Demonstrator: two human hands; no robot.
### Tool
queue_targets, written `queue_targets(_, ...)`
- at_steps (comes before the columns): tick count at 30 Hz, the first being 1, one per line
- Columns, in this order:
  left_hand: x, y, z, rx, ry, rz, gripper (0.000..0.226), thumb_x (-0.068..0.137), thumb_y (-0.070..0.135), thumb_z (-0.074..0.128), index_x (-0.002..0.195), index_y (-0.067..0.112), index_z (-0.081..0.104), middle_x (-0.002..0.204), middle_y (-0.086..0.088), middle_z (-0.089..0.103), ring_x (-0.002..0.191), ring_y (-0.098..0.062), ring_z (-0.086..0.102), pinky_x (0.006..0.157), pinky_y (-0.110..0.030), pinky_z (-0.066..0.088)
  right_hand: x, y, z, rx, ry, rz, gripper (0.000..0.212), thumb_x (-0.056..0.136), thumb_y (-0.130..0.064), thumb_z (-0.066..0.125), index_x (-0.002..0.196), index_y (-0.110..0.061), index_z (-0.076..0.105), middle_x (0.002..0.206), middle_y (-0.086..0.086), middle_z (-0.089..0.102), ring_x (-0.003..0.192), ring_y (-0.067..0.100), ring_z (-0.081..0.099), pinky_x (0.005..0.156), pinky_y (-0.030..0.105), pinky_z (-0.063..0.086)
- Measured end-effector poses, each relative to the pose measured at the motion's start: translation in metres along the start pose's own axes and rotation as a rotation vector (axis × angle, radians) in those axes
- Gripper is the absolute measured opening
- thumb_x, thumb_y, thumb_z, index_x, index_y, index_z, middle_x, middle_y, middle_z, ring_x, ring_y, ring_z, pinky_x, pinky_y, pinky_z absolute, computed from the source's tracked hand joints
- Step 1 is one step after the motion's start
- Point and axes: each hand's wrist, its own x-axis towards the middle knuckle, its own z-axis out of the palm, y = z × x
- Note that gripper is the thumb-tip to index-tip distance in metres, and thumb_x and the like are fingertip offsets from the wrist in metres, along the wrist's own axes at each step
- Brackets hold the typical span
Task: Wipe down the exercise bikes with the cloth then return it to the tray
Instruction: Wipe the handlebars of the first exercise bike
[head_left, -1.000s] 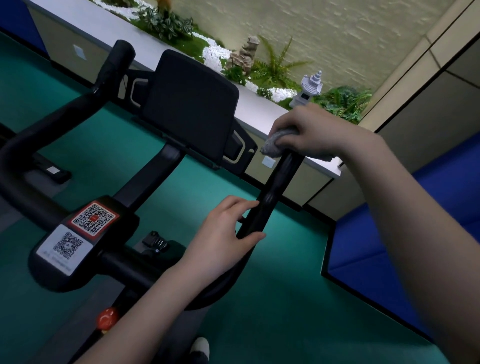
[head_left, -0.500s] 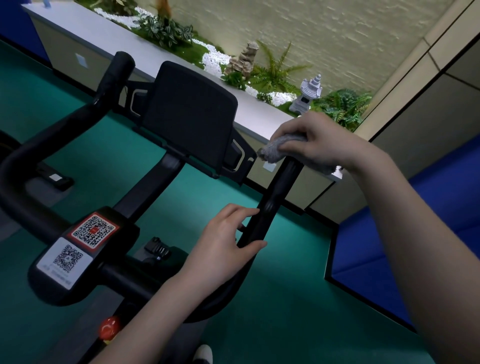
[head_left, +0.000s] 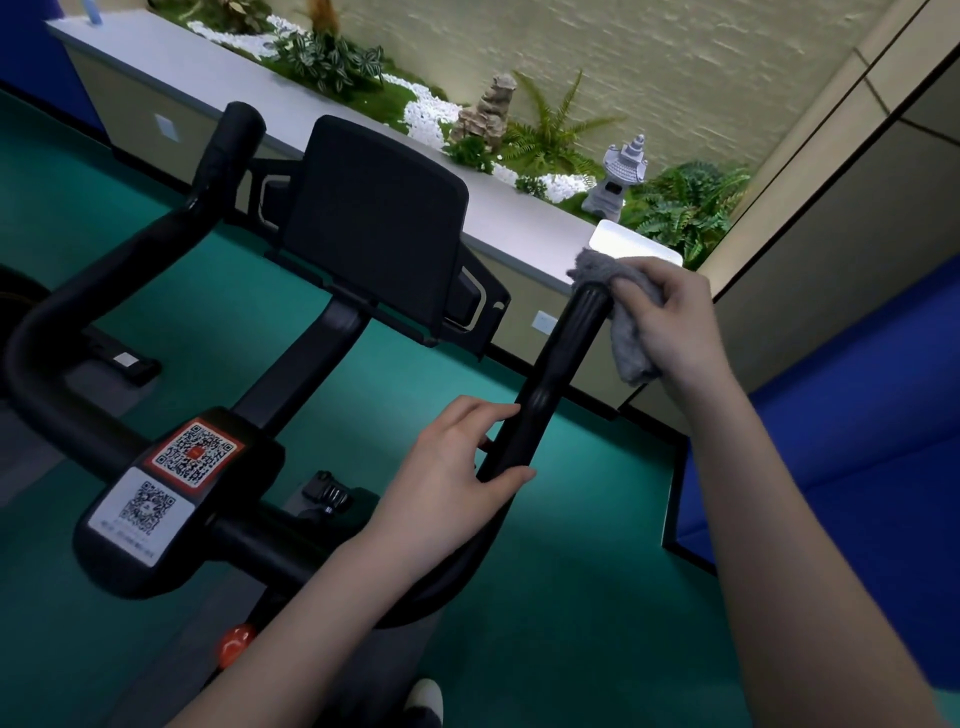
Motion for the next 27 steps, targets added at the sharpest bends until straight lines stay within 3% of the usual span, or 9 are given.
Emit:
queue_targets(5, -0.002, 0.004, -0.005, 0.052, -0.042, 0.014, 0.054, 0.081, 0.045, 0.066, 0.13, 0.03, 0.05, 0.114, 0.02, 0.048, 0.099, 0.0, 0.05, 0.086, -0.022, 0.046, -0.041, 0.015, -0.002, 0.087, 0.063, 0.091, 0.019, 0.092, -0.002, 0.056, 0.094, -0.018, 0.066, 0.08, -0.009, 0.064, 0.074, 0.001, 0.058, 0.069, 0.018, 0.045)
queue_targets(10, -0.011, 0.008, -0.018, 0.165, -0.061, 0.054, 0.054, 0.086, 0.047, 0.058, 0.135, 0.025, 0.047, 0.122, 0.012, 0.048, 0.109, -0.01, 0.051, 0.093, -0.032, 0.045, -0.095, 0.013, -0.002, 0.036, 0.128, 0.144, 0.016, 0.091, -0.008, 0.059, 0.099, -0.018, 0.069, 0.091, -0.003, 0.069, 0.09, 0.016, 0.064, 0.08, 0.035, 0.051)
queue_targets(14, -0.03, 0.01, -0.032, 0.25, -0.067, 0.121, 0.053, 0.089, 0.043, 0.058, 0.135, 0.02, 0.047, 0.125, 0.007, 0.05, 0.114, -0.013, 0.05, 0.096, -0.033, 0.044, -0.147, 0.006, 0.01, 0.002, 0.159, 0.209, 0.014, 0.091, -0.006, 0.06, 0.097, -0.015, 0.069, 0.092, -0.003, 0.07, 0.089, 0.014, 0.064, 0.082, 0.037, 0.051)
queue_targets(19, -0.056, 0.018, -0.046, 0.367, -0.1, 0.25, 0.051, 0.09, 0.038, 0.058, 0.134, 0.012, 0.049, 0.128, -0.002, 0.052, 0.118, -0.022, 0.048, 0.099, -0.039, 0.041, -0.221, -0.001, 0.028, -0.019, 0.242, 0.327, 0.014, 0.091, -0.008, 0.061, 0.098, -0.017, 0.067, 0.093, -0.005, 0.07, 0.084, 0.003, 0.062, 0.078, 0.027, 0.049)
queue_targets(24, -0.084, 0.029, -0.033, 0.353, -0.118, 0.429, 0.045, 0.088, 0.03, 0.061, 0.125, 0.005, 0.057, 0.123, -0.009, 0.057, 0.116, -0.027, 0.052, 0.096, -0.044, 0.044, -0.282, -0.001, 0.035, -0.023, 0.357, 0.428, 0.014, 0.091, -0.008, 0.06, 0.098, -0.018, 0.067, 0.092, -0.003, 0.07, 0.09, 0.017, 0.066, 0.083, 0.035, 0.051)
queue_targets(27, -0.101, 0.032, -0.016, 0.388, -0.189, 0.492, 0.044, 0.088, 0.031, 0.062, 0.125, 0.007, 0.058, 0.123, -0.008, 0.058, 0.117, -0.026, 0.053, 0.096, -0.042, 0.045, -0.302, 0.0, 0.033, -0.04, 0.372, 0.455, 0.017, 0.09, -0.008, 0.06, 0.097, -0.021, 0.067, 0.091, -0.006, 0.071, 0.09, 0.017, 0.066, 0.085, 0.04, 0.052)
